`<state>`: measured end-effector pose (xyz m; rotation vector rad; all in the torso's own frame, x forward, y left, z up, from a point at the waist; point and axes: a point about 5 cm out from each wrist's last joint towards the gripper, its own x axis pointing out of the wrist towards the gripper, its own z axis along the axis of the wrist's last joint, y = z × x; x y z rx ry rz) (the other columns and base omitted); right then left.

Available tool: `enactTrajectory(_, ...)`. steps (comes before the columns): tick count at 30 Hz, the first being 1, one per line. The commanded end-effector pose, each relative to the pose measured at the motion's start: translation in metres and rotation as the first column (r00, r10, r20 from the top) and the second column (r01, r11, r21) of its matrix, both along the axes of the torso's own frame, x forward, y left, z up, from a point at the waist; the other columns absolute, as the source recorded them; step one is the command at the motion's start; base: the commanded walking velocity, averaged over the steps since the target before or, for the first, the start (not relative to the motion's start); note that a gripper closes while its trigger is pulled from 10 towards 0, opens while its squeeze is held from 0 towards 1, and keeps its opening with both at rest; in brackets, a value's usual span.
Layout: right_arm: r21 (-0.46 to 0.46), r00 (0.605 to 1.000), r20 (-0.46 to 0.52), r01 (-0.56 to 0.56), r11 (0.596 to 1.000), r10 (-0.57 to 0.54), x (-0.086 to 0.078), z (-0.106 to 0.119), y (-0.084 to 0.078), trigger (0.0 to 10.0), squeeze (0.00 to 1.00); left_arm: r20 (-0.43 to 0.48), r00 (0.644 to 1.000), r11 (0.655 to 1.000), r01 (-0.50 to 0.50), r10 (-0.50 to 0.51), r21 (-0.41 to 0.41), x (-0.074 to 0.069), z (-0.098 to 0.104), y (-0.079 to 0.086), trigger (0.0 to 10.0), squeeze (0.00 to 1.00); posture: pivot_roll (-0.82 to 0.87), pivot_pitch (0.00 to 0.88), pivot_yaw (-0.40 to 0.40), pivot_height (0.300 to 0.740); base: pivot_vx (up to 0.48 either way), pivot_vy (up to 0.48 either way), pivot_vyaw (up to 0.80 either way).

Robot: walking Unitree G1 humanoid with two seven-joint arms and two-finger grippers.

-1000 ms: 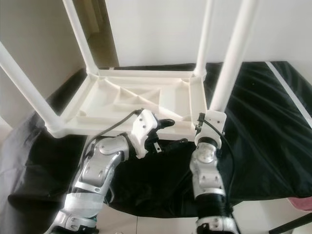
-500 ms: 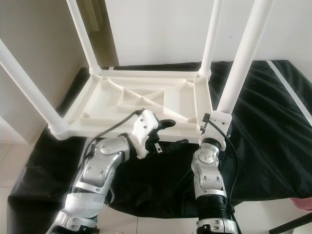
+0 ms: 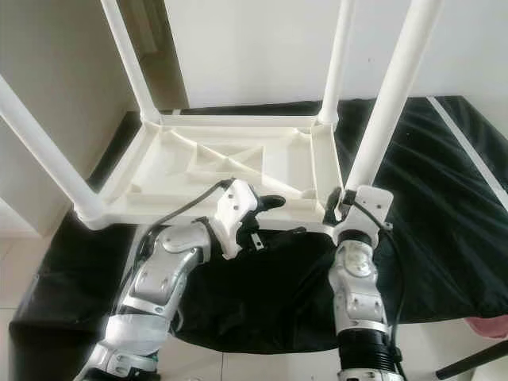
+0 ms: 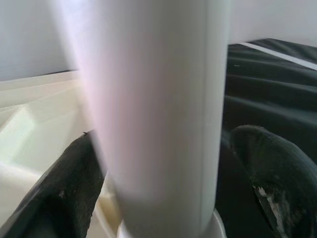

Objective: Building children table

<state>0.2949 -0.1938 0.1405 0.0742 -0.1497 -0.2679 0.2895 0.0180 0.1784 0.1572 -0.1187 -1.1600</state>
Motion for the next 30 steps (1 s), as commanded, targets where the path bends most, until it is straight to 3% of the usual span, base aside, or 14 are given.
enactTrajectory(1, 0.002, 0.998, 0.004, -0.062, 0.998, 0.062, -0.003, -0.003, 0.004, 10.0, 0.62, 0.002, 0.990, 0.990, -0.141, 0.141, -0.017, 0.004, -0.001, 0.004, 10.0, 0.00, -0.06, 0.000, 0.053, 0.740, 0.000, 0.000, 0.00)
enactTrajectory(2, 0.002, 0.998, 0.004, -0.062, 0.998, 0.062, -0.003, -0.003, 0.004, 10.0, 0.62, 0.002, 0.990, 0.990, -0.141, 0.141, -0.017, 0.004, -0.001, 0.004, 10.0, 0.00, -0.06, 0.000, 0.053, 0.740, 0.000, 0.000, 0.00)
enactTrajectory(3, -0.021, 0.996, 0.004, -0.091, 0.996, 0.092, -0.006, -0.004, 0.002, 10.0, 0.00, 0.003, 0.990, 0.990, -0.141, 0.141, -0.016, 0.004, -0.001, 0.004, 10.0, 0.00, -0.06, 0.000, 0.054, 0.740, 0.000, 0.000, 0.00)
enactTrajectory(5, -0.041, 0.993, 0.002, -0.120, 0.992, 0.120, -0.009, -0.006, -0.001, 10.0, 0.00, 0.003, 0.990, 0.990, -0.142, 0.142, -0.016, 0.004, -0.001, 0.004, 10.0, 0.00, -0.06, 0.000, 0.053, 0.740, 0.000, 0.000, 0.00)
enactTrajectory(8, -0.066, 0.969, -0.008, -0.246, 0.967, 0.246, -0.015, -0.009, -0.009, 10.0, 0.00, 0.002, 0.989, 0.989, -0.145, 0.145, -0.015, 0.004, -0.001, 0.005, 10.0, 0.00, -0.06, 0.000, 0.053, 0.740, 0.000, 0.000, 0.00)
enactTrajectory(12, -0.138, 0.955, -0.072, -0.294, 0.946, 0.286, -0.014, -0.015, -0.022, 10.0, 0.00, -0.001, 0.990, 0.990, -0.142, 0.142, -0.006, 0.003, -0.002, 0.006, 10.0, 0.00, -0.06, 0.000, 0.056, 0.740, 0.000, 0.000, 0.00)
enactTrajectory(20, -0.179, 0.905, -0.077, -0.426, 0.887, 0.419, -0.008, -0.007, -0.027, 10.0, 0.00, 0.006, 0.996, 0.995, -0.091, 0.091, 0.044, -0.003, -0.008, 0.004, 10.0, 0.00, -0.06, 0.003, 0.065, 0.740, 0.000, 0.000, 0.00)
enactTrajectory(25, -0.209, 0.857, -0.102, -0.516, 0.831, 0.506, 0.004, 0.003, -0.030, 10.0, 0.00, 0.009, 0.999, 0.996, -0.046, 0.045, 0.080, -0.009, -0.013, 0.001, 10.0, 0.00, -0.05, 0.003, 0.066, 0.740, 0.000, 0.000, 0.00)
enactTrajectory(26, -0.232, 0.829, -0.144, -0.560, 0.796, 0.541, 0.011, 0.003, -0.031, 10.0, 0.00, 0.009, 0.999, 0.995, -0.033, 0.032, 0.092, -0.010, -0.014, 0.000, 10.0, 0.00, -0.06, 0.005, 0.068, 0.740, 0.000, 0.000, 0.00)
enactTrajectory(28, -0.239, 0.819, -0.161, -0.574, 0.783, 0.551, 0.013, 0.001, -0.031, 10.0, 0.00, 0.009, 1.000, 0.995, -0.030, 0.029, 0.095, -0.011, -0.015, -0.001, 10.0, 0.00, -0.06, 0.005, 0.068, 0.740, 0.000, 0.000, 0.00)
enactTrajectory(29, -0.239, 0.809, -0.176, -0.588, 0.773, 0.561, 0.015, -0.001, -0.031, 8.4, 0.00, 0.009, 1.000, 0.995, -0.026, 0.025, 0.097, -0.011, -0.015, -0.001, 10.0, 0.00, -0.06, 0.005, 0.068, 0.740, 0.000, 0.000, 0.00)
enactTrajectory(30, -0.240, 0.800, -0.186, -0.600, 0.763, 0.571, 0.016, -0.001, -0.031, 8.4, 0.00, 0.010, 1.000, 0.995, -0.024, 0.023, 0.097, -0.012, -0.015, -0.002, 10.0, 0.00, -0.06, 0.005, 0.068, 0.740, 0.000, 0.000, 0.00)
